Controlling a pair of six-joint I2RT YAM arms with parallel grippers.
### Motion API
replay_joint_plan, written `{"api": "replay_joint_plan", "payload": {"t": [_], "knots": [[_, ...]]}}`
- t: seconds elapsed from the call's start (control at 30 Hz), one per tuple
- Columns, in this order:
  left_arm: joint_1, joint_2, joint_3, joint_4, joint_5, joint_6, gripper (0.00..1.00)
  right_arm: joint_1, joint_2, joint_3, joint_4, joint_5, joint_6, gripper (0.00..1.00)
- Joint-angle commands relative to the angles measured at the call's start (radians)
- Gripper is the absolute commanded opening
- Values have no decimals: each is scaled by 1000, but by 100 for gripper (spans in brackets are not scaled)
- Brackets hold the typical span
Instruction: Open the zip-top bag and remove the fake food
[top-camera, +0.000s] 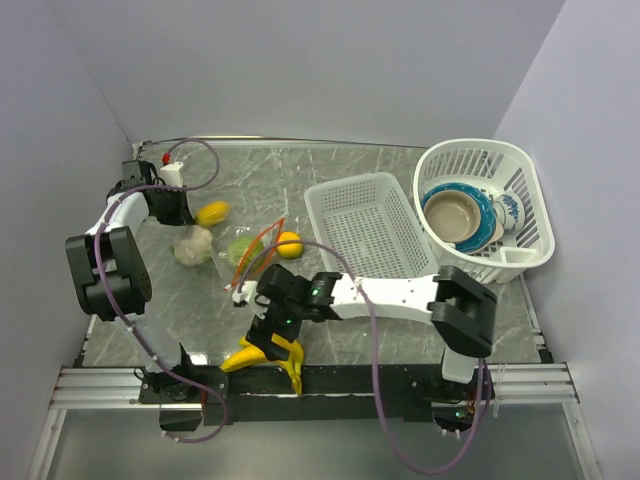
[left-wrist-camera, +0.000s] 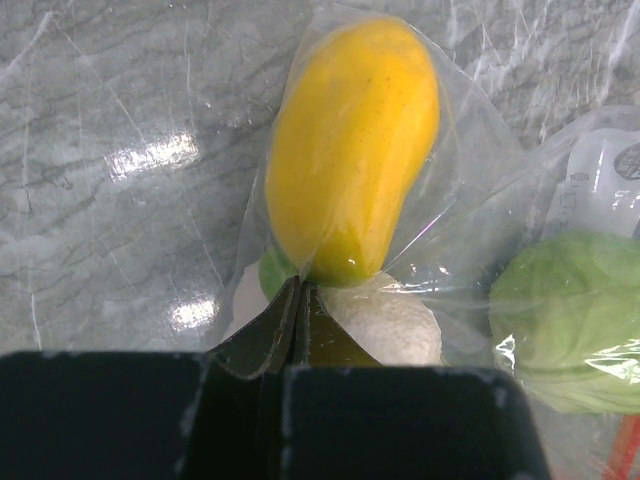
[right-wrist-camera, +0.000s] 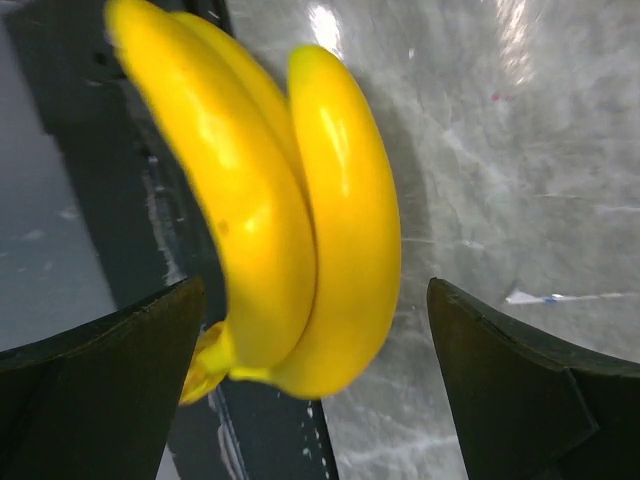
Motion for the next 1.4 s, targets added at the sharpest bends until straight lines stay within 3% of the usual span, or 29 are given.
{"api": "replay_joint_plan", "payload": {"t": [0.0, 0.3, 0.33, 0.37, 0.4, 0.47, 0.5, 0.57, 0.8, 0.9, 1.13, 1.37], "knots": [[6, -49, 2, -44, 2, 29, 1, 8, 77, 15, 14, 38, 43, 100], [4, -58, 4, -51, -6, 41, 1, 10, 172, 47, 31, 60, 41, 100], [4, -58, 4, -51, -9, 44, 1, 10, 163, 47, 27, 60, 34, 96], [4, -58, 5, -51, -11, 44, 1, 8, 152, 47, 25, 60, 26, 90], [4, -56, 7, -54, -14, 46, 1, 5, 137, 44, 28, 74, 18, 71], [6, -55, 11, -55, -17, 47, 1, -13, 88, 47, 21, 94, 20, 48], [6, -53, 11, -54, -18, 46, 1, -24, 71, 61, 11, 121, -9, 26], [4, -55, 10, -47, -20, 43, 1, -44, 16, 71, -12, 161, -19, 0], [6, -47, -9, -40, -28, 46, 1, -156, -229, 101, 68, 382, -62, 0], [6, -47, -10, -46, -21, 46, 1, -237, -289, 110, 164, 552, -42, 0], [7, -61, -13, -60, -8, 56, 1, -599, -172, 165, 96, 779, 133, 0], [7, -44, -10, -61, 3, 53, 1, -728, -38, 180, 53, 821, 247, 0]]}}
